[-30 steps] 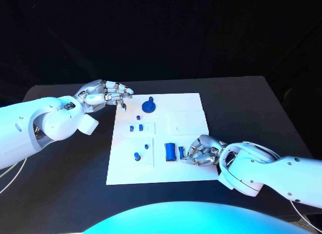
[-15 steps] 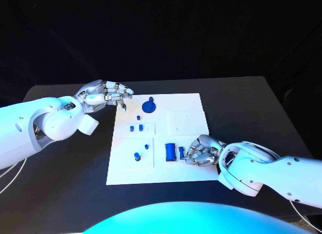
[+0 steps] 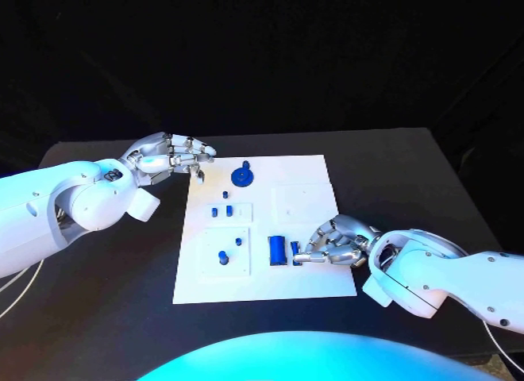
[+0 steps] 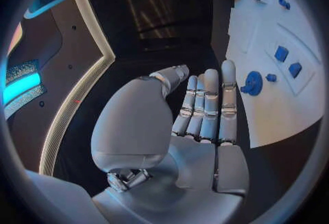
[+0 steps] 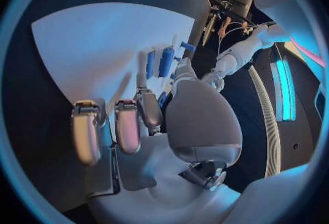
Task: Assemble the parts on the task board
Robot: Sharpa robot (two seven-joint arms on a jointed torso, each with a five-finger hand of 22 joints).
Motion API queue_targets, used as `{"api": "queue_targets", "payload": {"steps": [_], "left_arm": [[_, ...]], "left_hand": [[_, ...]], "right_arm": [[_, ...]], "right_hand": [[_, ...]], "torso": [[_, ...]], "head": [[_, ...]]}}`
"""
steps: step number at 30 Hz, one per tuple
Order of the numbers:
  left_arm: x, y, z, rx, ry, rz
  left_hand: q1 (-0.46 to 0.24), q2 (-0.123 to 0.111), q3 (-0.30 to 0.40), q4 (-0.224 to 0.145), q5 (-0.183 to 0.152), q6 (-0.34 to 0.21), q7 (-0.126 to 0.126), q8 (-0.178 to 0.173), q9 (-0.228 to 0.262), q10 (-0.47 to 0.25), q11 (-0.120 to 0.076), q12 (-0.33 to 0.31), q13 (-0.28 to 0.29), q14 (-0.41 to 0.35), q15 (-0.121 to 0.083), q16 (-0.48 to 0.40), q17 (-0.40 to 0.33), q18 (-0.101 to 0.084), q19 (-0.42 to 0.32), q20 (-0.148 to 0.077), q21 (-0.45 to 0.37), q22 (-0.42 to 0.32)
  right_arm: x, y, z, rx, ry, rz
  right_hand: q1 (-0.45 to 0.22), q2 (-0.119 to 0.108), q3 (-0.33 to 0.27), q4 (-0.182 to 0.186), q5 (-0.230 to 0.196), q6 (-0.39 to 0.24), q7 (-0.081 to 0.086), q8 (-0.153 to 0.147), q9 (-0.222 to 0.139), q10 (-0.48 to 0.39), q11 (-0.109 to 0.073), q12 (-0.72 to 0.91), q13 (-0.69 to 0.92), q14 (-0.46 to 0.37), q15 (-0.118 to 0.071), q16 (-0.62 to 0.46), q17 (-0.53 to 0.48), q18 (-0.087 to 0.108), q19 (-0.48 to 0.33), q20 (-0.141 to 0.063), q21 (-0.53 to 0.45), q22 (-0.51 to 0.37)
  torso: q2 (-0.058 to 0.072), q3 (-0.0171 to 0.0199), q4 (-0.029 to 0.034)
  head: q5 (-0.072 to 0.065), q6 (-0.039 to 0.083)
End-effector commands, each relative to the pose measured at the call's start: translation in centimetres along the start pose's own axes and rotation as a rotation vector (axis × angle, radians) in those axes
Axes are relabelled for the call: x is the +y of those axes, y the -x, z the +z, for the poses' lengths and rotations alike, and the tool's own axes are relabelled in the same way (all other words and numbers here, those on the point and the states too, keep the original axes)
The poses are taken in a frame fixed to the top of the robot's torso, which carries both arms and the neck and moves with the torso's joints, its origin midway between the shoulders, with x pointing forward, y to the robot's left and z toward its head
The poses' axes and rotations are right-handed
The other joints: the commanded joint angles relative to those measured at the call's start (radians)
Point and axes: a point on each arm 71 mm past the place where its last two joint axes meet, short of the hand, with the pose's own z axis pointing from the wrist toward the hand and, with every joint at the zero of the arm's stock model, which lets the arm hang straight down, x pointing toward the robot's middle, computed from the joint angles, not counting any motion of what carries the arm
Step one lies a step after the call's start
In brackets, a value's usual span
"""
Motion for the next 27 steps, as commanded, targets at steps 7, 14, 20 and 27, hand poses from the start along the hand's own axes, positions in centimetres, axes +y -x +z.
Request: {"api": "queue_targets", "payload": {"steps": [7, 14, 20, 27], "left_arm": [[0.8, 0.5, 0.4, -0.103, -0.077, -0.059], [0.7, 1.7, 0.8, -0.269, -0.156, -0.077], [0.7, 2.8, 1.5, -0.394, -0.203, -0.098], [1.0, 2.9, 3.0, -0.431, -0.215, -0.101]], "left_hand": [[-0.040, -0.014, 0.003, 0.007, -0.001, -0.001, 0.004, -0.005, -0.001, 0.008, 0.002, -0.002, -0.002, -0.033, 0.005, -0.031, -0.016, 0.011, -0.034, 0.008, -0.019, -0.008], [-0.035, -0.005, 0.018, -0.006, 0.001, 0.003, 0.002, 0.000, 0.003, 0.020, 0.001, 0.004, -0.004, -0.068, 0.009, -0.105, -0.049, 0.013, -0.059, 0.015, -0.076, -0.040], [-0.063, -0.010, 0.050, -0.010, -0.002, 0.002, 0.008, 0.007, 0.009, 0.045, 0.016, -0.125, -0.087, -0.090, 0.032, -0.322, -0.137, 0.008, -0.114, 0.037, -0.204, -0.115], [-0.081, -0.032, 0.068, -0.005, -0.006, -0.043, 0.020, -0.058, -0.037, 0.106, 0.053, -0.409, -0.141, -0.102, 0.087, -0.749, -0.245, 0.015, -0.161, 0.119, -0.557, -0.381]], "right_arm": [[0.4, 6.0, 1.5, -0.149, 0.172, 0.234], [0.6, 10.7, 4.0, -0.244, 0.239, 0.355], [1.4, 13.1, 6.4, -0.298, 0.313, 0.385], [2.0, 15.0, 8.4, -0.377, 0.364, 0.405]], "right_hand": [[0.055, 0.077, 0.016, -0.006, 0.006, -0.009, 0.006, -0.012, -0.003, -0.024, 0.007, -0.032, 0.116, 0.071, 0.012, -0.013, 0.130, 0.009, 0.061, 0.015, -0.064, 0.231], [0.197, 0.162, -0.013, -0.006, 0.034, -0.061, 0.041, -0.015, -0.008, -0.383, 0.041, -0.613, -0.194, -0.127, 0.044, -0.364, -0.244, 0.121, -0.227, 0.049, -0.741, -0.007], [0.328, 0.224, -0.056, -0.008, 0.015, -0.127, 0.069, -0.004, -0.028, -0.512, 0.090, -0.840, -0.549, -0.475, 0.112, -0.870, -0.577, 0.162, -0.488, 0.109, -1.302, -0.353], [0.406, 0.254, -0.098, -0.011, 0.036, -0.101, 0.078, -0.112, -0.100, -0.471, 0.132, -1.031, -0.996, -0.526, 0.172, -1.229, -0.790, 0.168, -0.536, 0.178, -1.464, -0.717]], "torso": [[-0.035, -0.0158, 0.0083], [-0.046, -0.0237, 0.0052], [-0.058, -0.0240, 0.0013], [-0.065, -0.0177, -0.0010]], "head": [[-0.004, 0.018], [0.000, 0.045], [0.011, 0.088], [0.024, 0.127]]}}
